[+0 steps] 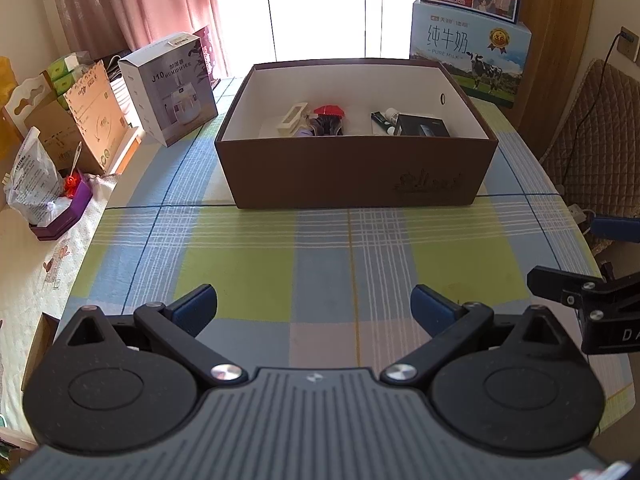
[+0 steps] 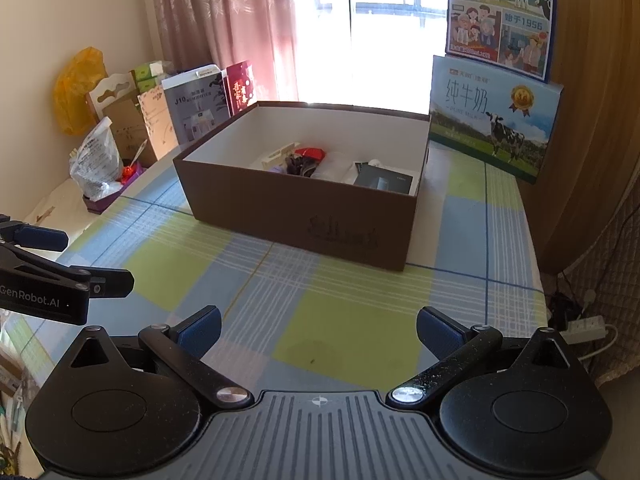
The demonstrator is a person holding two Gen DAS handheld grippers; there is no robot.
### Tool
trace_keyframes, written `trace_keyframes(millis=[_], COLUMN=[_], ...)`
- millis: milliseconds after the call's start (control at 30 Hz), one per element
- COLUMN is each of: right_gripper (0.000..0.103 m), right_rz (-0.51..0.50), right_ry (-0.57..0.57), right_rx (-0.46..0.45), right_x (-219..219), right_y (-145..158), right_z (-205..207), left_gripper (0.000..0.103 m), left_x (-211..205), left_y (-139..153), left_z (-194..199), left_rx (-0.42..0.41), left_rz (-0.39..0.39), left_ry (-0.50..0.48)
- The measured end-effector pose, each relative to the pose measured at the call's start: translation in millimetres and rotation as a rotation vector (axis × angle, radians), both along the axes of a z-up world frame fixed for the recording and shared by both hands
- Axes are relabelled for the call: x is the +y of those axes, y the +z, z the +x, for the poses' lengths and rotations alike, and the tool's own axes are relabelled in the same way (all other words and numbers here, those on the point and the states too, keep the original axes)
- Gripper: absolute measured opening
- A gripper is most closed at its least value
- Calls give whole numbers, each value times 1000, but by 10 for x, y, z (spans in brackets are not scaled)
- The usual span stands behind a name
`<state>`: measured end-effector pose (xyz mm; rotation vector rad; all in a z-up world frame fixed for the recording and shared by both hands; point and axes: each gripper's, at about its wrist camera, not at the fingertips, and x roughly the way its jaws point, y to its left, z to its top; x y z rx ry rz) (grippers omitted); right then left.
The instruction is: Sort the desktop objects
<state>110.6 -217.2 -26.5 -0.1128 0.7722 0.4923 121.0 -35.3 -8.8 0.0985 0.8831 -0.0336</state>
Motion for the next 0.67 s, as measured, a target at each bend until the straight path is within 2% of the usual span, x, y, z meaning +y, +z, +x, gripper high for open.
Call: trace_keyframes(millis=[667], right_gripper=[101], right_rz=[-1], right_ry=[0], right_rx=[15], right_x=[-32], right_y=[-53], right_z=[12], left_gripper=[102], left_x=[-46], left_y=[-29], left_z=[30], left_rx=[-4], left_rz=[2], left_ry=[-11])
